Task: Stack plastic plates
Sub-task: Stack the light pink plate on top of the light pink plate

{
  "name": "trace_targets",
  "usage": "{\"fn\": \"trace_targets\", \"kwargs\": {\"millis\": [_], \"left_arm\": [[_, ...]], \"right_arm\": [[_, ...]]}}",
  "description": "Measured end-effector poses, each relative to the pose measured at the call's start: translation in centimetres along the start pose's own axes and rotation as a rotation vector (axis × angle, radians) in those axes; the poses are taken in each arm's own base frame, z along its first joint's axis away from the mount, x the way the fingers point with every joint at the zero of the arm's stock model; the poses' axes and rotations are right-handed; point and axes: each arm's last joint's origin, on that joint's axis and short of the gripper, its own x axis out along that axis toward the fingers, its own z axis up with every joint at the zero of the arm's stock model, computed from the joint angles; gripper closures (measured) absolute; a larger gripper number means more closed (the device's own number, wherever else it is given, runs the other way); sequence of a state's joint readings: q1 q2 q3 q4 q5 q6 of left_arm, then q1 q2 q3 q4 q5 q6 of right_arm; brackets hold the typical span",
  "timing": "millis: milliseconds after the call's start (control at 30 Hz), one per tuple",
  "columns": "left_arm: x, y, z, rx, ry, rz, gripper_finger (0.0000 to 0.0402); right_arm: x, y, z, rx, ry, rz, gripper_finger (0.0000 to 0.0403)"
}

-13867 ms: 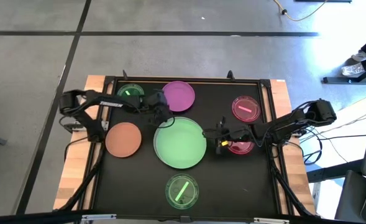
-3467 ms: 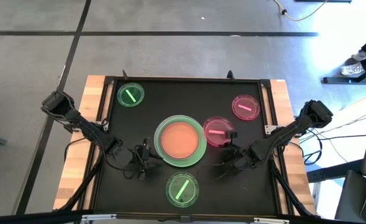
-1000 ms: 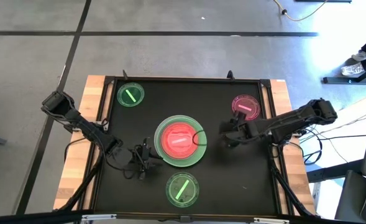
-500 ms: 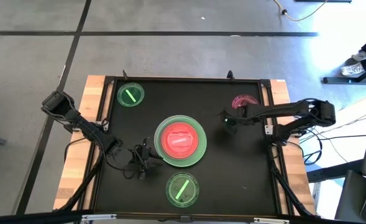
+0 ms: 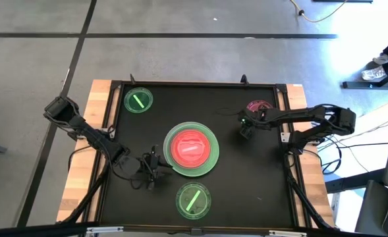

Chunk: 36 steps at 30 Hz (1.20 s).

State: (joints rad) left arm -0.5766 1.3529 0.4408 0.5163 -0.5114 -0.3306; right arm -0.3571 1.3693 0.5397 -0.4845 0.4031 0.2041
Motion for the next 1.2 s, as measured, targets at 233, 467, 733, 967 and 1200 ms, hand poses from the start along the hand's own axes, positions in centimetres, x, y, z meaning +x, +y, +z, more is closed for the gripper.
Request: {"fn": "trace_targets", "kwargs": {"millis": [233, 467, 733, 967, 1200], "left_arm": [[0.0, 0.0, 0.0, 0.001, 0.003, 0.001, 0.0274], [0.0, 0.0, 0.0, 0.001, 0.002, 0.002, 0.0274], [0.0, 0.0, 0.0, 0.001, 0.002, 0.002, 0.0274], [0.0, 0.0, 0.0, 0.001, 0.002, 0.001, 0.0274], [0.0, 0.0, 0.0, 0.001, 0.002, 0.002, 0.0274]], "right_arm": [[0.2, 0.0, -0.2, -0.029, -0.004, 0.006, 0.0316], [0.2, 0.0, -0.2, -0.108, -0.008, -0.004, 0.0397], [-0.1, 0.8, 0.0, -0.178, -0.043, 0.01, 0.04], [-2.4, 3.2, 1.2, -0.282, -0.145, 0.061, 0.0401], [-6.0, 5.9, 3.1, -0.357, -0.293, 0.133, 0.0402]]}}
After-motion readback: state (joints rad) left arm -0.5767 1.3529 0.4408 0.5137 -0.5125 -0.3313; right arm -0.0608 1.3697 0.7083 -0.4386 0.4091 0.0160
